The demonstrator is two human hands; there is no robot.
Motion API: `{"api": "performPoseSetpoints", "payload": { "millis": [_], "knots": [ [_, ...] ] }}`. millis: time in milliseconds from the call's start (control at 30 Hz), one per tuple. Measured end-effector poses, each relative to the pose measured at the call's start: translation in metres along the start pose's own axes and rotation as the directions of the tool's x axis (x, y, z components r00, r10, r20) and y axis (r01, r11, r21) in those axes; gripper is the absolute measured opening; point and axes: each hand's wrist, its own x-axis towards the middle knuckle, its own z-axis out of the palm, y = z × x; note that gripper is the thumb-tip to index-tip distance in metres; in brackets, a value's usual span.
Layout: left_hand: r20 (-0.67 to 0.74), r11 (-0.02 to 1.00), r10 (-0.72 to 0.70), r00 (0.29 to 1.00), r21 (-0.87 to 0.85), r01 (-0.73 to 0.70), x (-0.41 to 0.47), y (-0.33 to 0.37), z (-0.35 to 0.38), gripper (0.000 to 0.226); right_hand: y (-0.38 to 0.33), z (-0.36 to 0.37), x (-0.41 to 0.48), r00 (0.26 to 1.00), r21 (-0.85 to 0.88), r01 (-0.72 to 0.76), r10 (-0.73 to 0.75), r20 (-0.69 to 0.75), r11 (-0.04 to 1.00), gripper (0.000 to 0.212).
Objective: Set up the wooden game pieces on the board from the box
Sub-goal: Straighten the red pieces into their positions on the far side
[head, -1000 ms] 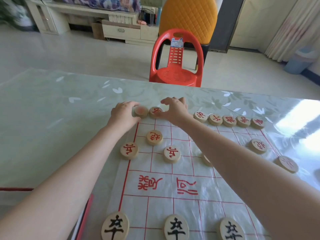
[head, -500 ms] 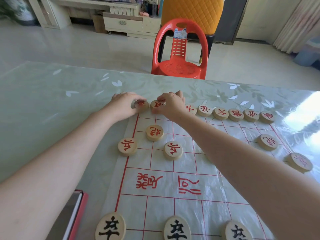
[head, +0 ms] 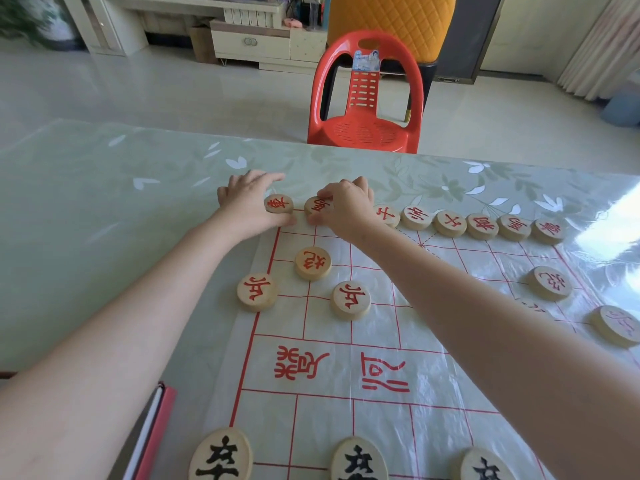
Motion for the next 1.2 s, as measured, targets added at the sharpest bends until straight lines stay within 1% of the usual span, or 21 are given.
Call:
{"api": "performPoseSetpoints", "payload": {
  "millis": [67, 133, 267, 367, 467, 567, 667, 733, 867, 933, 1067, 1200],
  "knots": [
    [0.040, 0.996, 0.078, 0.996, -0.041, -0.076, -0.002, -0.002, -0.004, 0.060, -0.001, 0.000, -0.001, 1.000, -0.009, 0.000, 0.000, 0.000, 1.000, 0.055],
    [0.030, 0.993, 0.087, 0.996, -0.084, -0.085, -0.002, -0.007, -0.005, 0.055, -0.001, 0.000, -0.002, 1.000, -0.010, -0.001, 0.001, -0.001, 1.000, 0.054],
    [0.022, 0.993, 0.110, 0.994, -0.035, -0.110, 0.004, -0.016, -0.001, 0.049, -0.002, -0.001, -0.004, 1.000, 0.026, -0.016, 0.016, -0.013, 1.000, 0.052],
    [-0.008, 0.989, 0.143, 0.990, -0.030, -0.143, 0.004, -0.010, -0.001, 0.046, -0.002, 0.000, -0.004, 1.000, -0.018, -0.014, 0.014, -0.021, 1.000, 0.051],
    [-0.068, 0.995, 0.094, 0.993, -0.027, -0.096, 0.004, -0.008, 0.002, 0.052, -0.001, 0.001, -0.003, 1.000, -0.049, -0.009, 0.008, -0.027, 0.999, 0.051],
    [-0.125, 1.000, 0.026, 0.992, 0.014, -0.024, 0.004, -0.006, 0.007, 0.048, -0.001, 0.002, -0.004, 0.999, -0.049, -0.006, 0.005, -0.039, 0.999, 0.050],
    [-0.195, 0.998, 0.003, 0.981, 0.062, 0.009, 0.003, -0.005, 0.011, 0.048, -0.001, 0.001, -0.004, 0.999, -0.040, -0.011, 0.010, -0.038, 0.999, 0.050],
    [-0.218, 0.998, -0.006, 0.976, 0.059, 0.019, 0.002, -0.005, 0.013, 0.049, -0.001, 0.002, -0.003, 0.999, -0.054, -0.008, 0.006, -0.042, 0.999, 0.049],
    [-0.181, 0.998, -0.013, 0.983, 0.056, 0.024, 0.000, -0.003, 0.012, 0.055, -0.001, 0.009, -0.003, 0.997, -0.059, -0.019, 0.014, -0.077, 0.998, 0.042],
    [-0.176, 0.999, -0.016, 0.984, 0.038, 0.023, -0.002, -0.003, 0.010, 0.051, -0.001, 0.011, -0.004, 0.996, -0.032, -0.026, 0.024, -0.082, 0.999, 0.041],
    [-0.161, 0.999, -0.025, 0.987, 0.020, 0.029, -0.005, -0.005, 0.010, 0.048, -0.001, 0.011, -0.006, 0.998, 0.029, -0.024, 0.026, -0.061, 0.999, 0.042],
    [-0.137, 0.999, -0.047, 0.989, 0.014, 0.049, -0.003, -0.004, 0.010, 0.050, -0.001, 0.012, -0.010, 0.999, 0.039, 0.003, -0.002, -0.043, 0.999, 0.037]
  ]
}}
